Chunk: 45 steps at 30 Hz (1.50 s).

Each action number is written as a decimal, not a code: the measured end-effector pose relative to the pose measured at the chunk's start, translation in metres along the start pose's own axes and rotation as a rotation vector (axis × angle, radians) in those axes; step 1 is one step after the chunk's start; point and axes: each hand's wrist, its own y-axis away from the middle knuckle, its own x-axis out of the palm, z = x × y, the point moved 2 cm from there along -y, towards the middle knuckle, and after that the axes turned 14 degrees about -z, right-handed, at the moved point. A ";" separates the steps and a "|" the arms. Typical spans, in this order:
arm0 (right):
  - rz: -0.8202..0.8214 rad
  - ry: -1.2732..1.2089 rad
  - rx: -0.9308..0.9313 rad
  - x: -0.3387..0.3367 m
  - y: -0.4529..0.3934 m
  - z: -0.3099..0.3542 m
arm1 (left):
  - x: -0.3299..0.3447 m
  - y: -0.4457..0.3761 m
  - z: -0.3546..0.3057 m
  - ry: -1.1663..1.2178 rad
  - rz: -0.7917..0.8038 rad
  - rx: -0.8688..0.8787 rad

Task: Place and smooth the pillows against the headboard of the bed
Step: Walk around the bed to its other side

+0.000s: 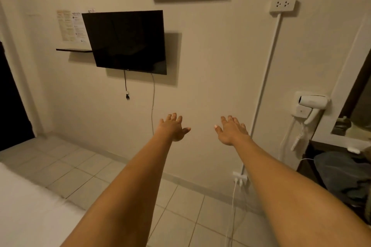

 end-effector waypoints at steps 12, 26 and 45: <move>0.033 -0.040 -0.117 0.069 -0.180 0.004 | 0.057 -0.164 0.014 -0.027 0.028 -0.087; 0.035 -0.120 -0.300 0.141 -0.391 0.124 | 0.088 -0.343 0.137 -0.150 -0.035 -0.211; 0.075 -0.258 -0.845 0.227 -0.594 0.397 | 0.112 -0.437 0.373 -0.235 -0.046 -0.833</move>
